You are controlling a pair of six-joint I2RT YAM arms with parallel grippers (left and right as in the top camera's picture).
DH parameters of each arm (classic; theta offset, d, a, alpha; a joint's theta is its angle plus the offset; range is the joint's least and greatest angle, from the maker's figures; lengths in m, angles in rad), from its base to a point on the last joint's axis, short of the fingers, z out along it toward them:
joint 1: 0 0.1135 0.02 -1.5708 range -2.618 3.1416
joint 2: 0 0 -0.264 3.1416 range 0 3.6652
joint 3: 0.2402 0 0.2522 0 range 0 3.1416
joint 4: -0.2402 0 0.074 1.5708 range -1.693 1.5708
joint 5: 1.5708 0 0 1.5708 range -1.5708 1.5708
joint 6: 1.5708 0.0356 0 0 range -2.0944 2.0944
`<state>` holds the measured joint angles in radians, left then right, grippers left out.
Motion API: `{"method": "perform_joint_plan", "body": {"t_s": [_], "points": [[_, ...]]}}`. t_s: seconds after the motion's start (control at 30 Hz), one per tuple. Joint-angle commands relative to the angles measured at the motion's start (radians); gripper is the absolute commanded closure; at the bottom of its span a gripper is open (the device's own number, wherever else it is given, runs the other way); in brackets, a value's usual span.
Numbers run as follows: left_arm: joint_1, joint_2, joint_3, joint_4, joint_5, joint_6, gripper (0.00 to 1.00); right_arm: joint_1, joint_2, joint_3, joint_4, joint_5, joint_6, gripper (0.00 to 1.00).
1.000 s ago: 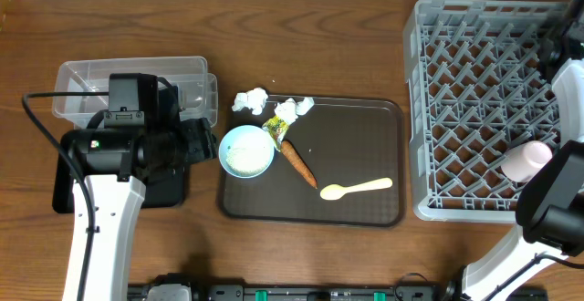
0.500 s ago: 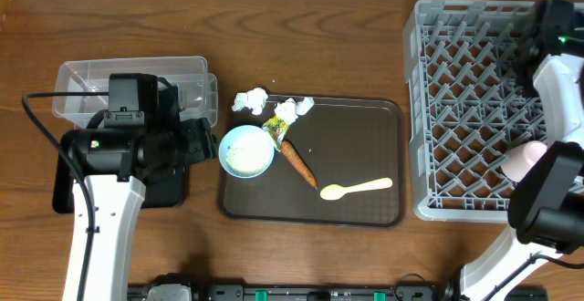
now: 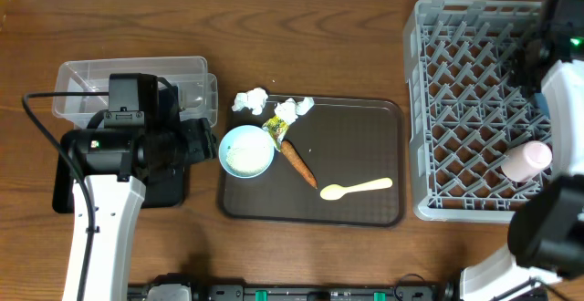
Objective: Sort waste into correct bins and load items into the dishwasher rack
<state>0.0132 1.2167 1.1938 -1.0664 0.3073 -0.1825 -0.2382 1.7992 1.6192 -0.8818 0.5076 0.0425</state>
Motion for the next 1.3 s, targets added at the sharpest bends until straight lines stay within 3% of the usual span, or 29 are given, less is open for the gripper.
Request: {"method": "perform_joint_plan", "body": {"t_s": [0.0,0.2,0.47,0.7,1.27], "points": [[0.005,0.005,0.005,-0.003,-0.013,0.006,0.33,0.011,-0.095,-0.002,-0.006,-0.195,0.005,0.01],[0.005,0.005,0.005,-0.003,-0.013,0.006,0.33,0.032,-0.177,-0.002,-0.073,-0.387,0.006,0.01],[0.005,0.005,0.005,-0.003,-0.013,0.006,0.33,0.157,-0.183,-0.002,-0.182,-0.425,0.013,0.01],[0.005,0.005,0.005,-0.003,-0.013,0.006,0.33,0.286,-0.175,-0.002,-0.152,-0.744,0.013,0.01],[0.005,0.005,0.005,-0.002,-0.013,0.006,0.32,0.592,0.064,-0.002,-0.222,-0.748,0.021,0.01]]}}
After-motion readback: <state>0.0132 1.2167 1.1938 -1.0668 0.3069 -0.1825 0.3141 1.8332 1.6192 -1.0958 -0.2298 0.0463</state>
